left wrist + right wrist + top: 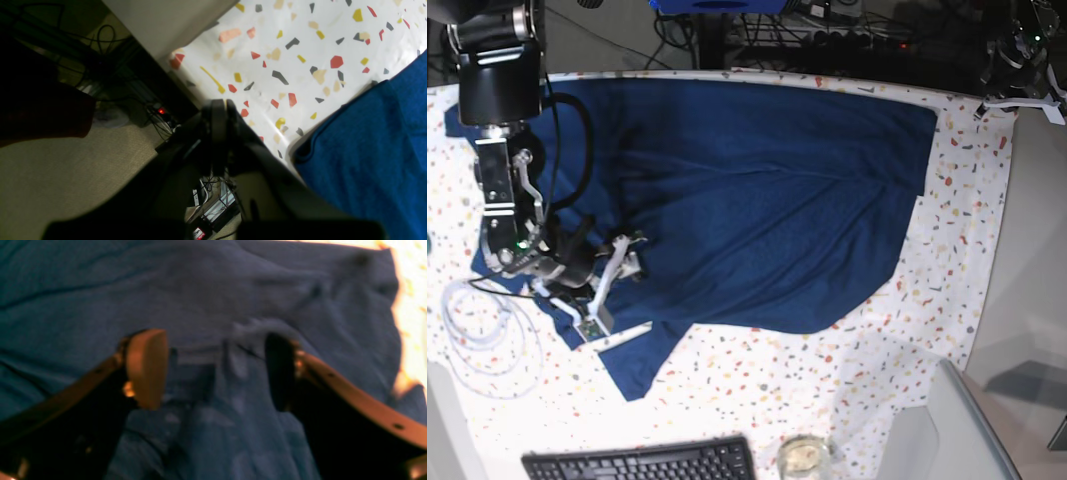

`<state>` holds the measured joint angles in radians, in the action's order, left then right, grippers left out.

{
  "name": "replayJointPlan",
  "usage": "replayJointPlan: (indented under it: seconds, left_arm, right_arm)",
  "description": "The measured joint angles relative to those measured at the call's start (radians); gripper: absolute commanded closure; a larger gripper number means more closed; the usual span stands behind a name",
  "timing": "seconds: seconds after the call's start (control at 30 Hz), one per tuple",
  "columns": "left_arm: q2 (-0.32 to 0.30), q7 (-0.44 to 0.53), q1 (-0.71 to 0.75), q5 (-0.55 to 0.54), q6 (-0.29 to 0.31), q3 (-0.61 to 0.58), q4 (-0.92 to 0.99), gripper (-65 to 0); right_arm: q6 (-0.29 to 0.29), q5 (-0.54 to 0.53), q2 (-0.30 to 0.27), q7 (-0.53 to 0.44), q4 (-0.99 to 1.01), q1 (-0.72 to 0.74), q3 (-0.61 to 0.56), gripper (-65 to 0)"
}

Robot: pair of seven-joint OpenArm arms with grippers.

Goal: Layout the t-shirt on the table in an organized manner, then fold the t-shirt properly
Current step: 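Lower the right gripper onto the bunched shirt fabric and grasp it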

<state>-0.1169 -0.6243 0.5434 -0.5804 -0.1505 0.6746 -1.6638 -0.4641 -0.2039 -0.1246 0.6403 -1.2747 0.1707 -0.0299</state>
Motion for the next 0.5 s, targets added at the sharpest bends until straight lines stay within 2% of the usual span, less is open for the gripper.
replayJointPlan:
  seconds: [0.13,0.2,0.3,0.37,0.4,0.47,0.5]
  left_arm:
    - [0.000,0.000,-0.001,0.000,0.000,0.000,0.000,0.0]
    - [0.000,0.000,0.000,0.000,0.000,0.000,0.000,0.0]
    - [0.000,0.000,0.000,0.000,0.000,0.000,0.000,0.0]
    - [0.000,0.000,0.000,0.000,0.000,0.000,0.000,0.0]
    - [0.000,0.000,0.000,0.000,0.000,0.000,0.000,0.0]
    - [0.000,0.000,0.000,0.000,0.000,0.000,0.000,0.0]
    - [0.000,0.000,0.000,0.000,0.000,0.000,0.000,0.0]
  right_arm:
    - [0.001,0.002,-0.004,-0.011,0.108,0.036,0.002,-43.4]
    - [0.002,0.006,-0.005,-0.001,0.146,0.047,0.003,-39.0]
    - [0.002,0.002,-0.004,-0.005,0.158,0.053,0.003,-21.2]
    - [0.002,0.003,-0.005,-0.008,0.158,0.058,0.004,-3.6]
    - [0.002,0.002,-0.005,-0.009,0.158,0.058,0.004,0.0]
    - [0.002,0.003,-0.005,-0.009,0.158,0.058,0.004,-2.3]
    - [0.002,0.003,-0.005,-0.009,0.157,0.055,0.004,-1.1]
